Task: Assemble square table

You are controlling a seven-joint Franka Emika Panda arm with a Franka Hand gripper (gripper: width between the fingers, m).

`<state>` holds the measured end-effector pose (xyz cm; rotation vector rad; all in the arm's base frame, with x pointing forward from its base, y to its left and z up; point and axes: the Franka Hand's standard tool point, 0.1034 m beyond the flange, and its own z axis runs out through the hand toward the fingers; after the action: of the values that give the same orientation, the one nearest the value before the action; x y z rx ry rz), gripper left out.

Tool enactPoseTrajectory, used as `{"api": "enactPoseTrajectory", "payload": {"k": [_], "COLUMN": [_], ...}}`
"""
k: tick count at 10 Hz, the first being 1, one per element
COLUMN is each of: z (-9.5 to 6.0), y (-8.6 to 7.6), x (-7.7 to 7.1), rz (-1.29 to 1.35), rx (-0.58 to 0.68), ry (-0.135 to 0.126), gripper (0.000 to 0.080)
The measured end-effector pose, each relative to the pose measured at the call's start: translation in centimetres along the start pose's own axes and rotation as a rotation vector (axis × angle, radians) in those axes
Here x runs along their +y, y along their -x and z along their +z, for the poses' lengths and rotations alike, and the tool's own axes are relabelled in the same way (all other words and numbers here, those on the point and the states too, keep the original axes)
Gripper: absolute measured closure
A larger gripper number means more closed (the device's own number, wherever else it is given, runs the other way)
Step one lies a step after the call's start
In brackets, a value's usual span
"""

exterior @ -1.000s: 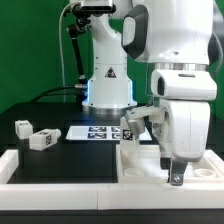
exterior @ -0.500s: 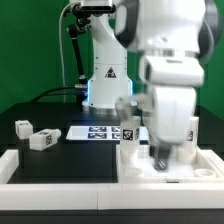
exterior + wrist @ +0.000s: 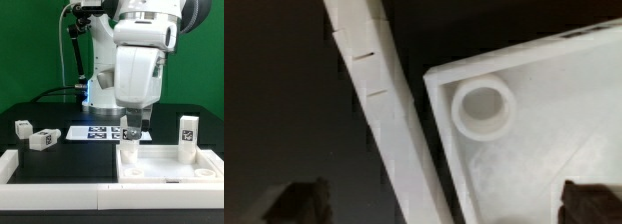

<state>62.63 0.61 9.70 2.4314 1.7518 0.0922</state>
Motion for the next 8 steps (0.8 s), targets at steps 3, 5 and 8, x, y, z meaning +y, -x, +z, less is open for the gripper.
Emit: {"api": "enactPoseTrajectory", "payload": {"k": [3,5,8], "z": [0.4,-1.4,-1.2], "y": [4.1,9.4,10.8], "x": [-0.6,-0.5,-1.0], "rz": [0.246,0.45,0.687], "rx": [0.016,0.0,-0.01], "ry": [0.006,-0.013,-0.022], "gripper": [0.0151,0.0151,0.0151]}}
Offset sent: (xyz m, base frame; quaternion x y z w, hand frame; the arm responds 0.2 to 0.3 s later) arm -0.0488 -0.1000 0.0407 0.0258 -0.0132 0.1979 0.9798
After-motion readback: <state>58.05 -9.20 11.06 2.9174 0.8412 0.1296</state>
